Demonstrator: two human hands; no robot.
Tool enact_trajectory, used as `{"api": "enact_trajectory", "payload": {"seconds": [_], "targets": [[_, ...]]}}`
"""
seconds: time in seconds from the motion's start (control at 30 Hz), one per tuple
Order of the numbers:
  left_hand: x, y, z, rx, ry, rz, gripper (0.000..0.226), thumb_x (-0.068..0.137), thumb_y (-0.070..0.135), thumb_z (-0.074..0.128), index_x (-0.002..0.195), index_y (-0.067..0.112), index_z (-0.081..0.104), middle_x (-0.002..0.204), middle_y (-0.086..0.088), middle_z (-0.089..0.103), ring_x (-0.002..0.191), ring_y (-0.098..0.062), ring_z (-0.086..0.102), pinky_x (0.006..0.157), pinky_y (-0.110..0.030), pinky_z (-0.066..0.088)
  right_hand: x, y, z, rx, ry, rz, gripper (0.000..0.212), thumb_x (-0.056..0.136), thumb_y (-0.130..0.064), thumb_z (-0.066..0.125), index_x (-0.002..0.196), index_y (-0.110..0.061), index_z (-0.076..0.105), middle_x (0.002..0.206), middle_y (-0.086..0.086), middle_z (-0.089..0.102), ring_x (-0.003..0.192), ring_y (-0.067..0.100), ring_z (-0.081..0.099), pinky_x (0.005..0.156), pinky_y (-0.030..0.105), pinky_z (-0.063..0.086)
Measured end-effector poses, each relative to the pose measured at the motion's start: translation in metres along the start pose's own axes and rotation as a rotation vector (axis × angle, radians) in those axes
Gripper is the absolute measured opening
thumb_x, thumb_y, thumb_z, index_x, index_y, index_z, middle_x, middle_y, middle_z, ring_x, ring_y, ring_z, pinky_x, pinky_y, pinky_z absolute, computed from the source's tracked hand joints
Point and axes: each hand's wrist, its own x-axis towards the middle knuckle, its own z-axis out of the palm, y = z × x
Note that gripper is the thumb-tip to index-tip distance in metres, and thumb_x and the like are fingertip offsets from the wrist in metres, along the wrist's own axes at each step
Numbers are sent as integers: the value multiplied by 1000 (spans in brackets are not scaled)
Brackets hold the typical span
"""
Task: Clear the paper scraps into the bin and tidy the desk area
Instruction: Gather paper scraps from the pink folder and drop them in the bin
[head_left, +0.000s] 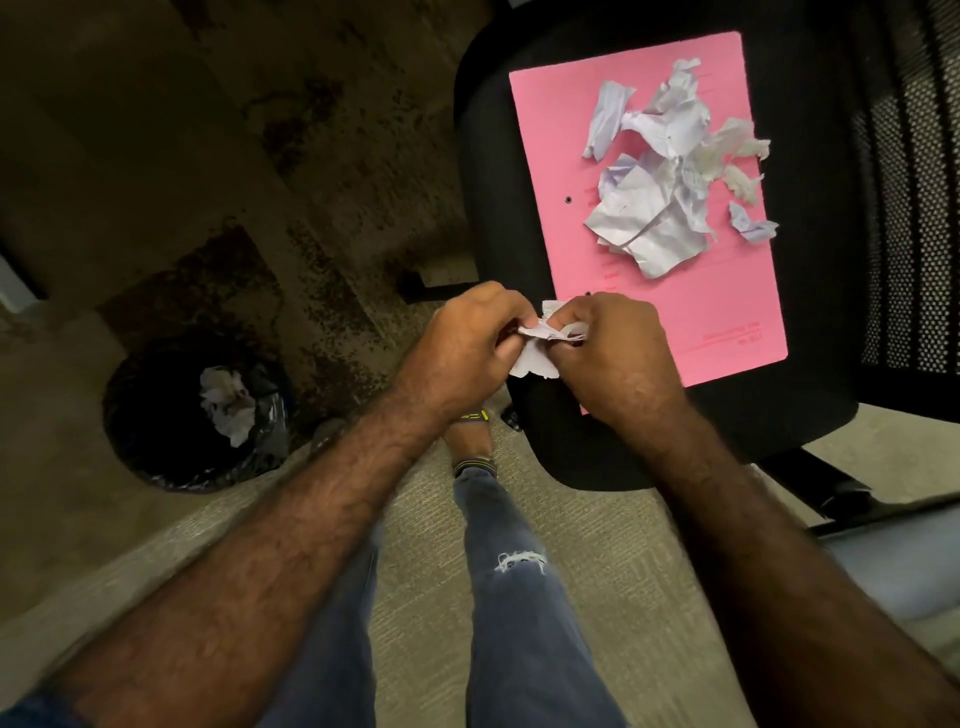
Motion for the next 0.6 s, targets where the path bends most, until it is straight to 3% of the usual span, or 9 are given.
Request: {"api": "enact_trajectory", "payload": {"seconds": [0.13, 0.3, 0.4, 0.6], "targets": [[-24, -26, -25, -44, 66, -54, 17, 88, 2, 75, 103, 10, 76, 102, -4, 72, 92, -18, 68, 78, -35, 58, -2, -36, 21, -30, -45, -48, 17, 86, -28, 81, 102, -23, 81, 104, 0, 76, 96, 20, 70, 83, 31, 55], [-62, -65, -55, -63, 129, -147, 19, 86, -2, 75, 101, 11, 76, 101, -3, 71, 89, -15, 66, 74, -16, 47, -9, -87, 58, -56, -118, -113, 17, 86, -26, 80, 103, -22, 81, 107, 1, 76, 98, 23, 71, 85, 39, 59], [-89, -90, -74, -57, 172, -212, 21, 86, -3, 74, 101, 12, 75, 100, -2, 70, 86, -10, 61, 74, -5, 38, -16, -116, 85, -88, -156, -181, 18, 89, -27, 79, 106, -23, 79, 112, 0, 73, 101, 20, 69, 86, 35, 58], [-149, -139, -106, -64, 281, -320, 19, 87, -3, 74, 99, 11, 74, 97, 1, 66, 82, -6, 55, 72, -3, 36, -32, -174, 146, -184, -221, -305, 22, 90, -24, 77, 111, -19, 77, 116, 1, 72, 107, 21, 68, 86, 29, 51]]}}
